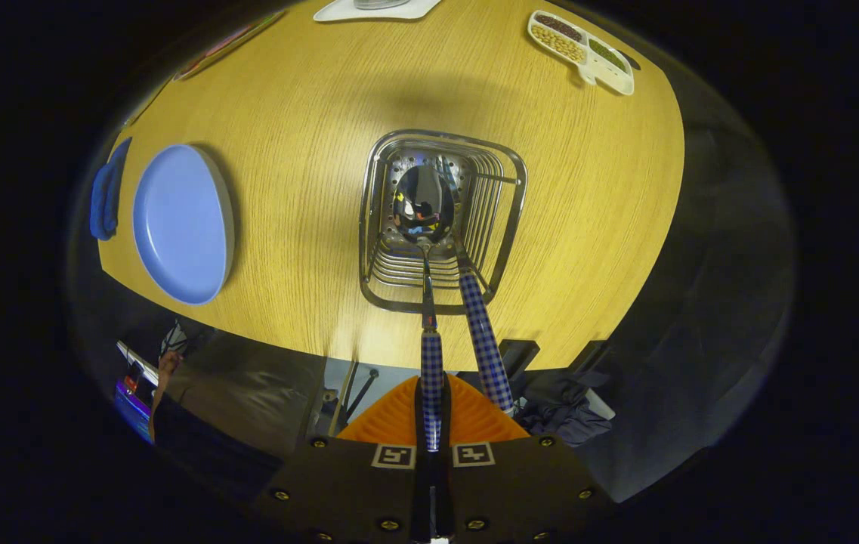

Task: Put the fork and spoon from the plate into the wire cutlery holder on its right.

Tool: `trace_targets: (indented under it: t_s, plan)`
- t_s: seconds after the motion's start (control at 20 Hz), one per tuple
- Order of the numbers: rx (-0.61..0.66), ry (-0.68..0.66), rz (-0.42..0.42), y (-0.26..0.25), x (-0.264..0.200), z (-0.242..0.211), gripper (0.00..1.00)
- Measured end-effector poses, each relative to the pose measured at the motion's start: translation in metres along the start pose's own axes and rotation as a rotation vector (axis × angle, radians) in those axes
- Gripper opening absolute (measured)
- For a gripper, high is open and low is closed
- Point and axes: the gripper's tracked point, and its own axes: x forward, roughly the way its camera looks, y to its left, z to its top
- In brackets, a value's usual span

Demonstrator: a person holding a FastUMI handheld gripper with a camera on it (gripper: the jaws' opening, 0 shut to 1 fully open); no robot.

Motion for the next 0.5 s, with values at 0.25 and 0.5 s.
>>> trace_targets:
  t_s: [0.25, 0.5]
  plan:
    - [-0.025, 0.038, -0.013, -0.0007, 0.0005, 0.0047, 0.04]
    - [-0.046, 0.074, -0.023, -0.0022, -0.0032, 0.0052, 0.04]
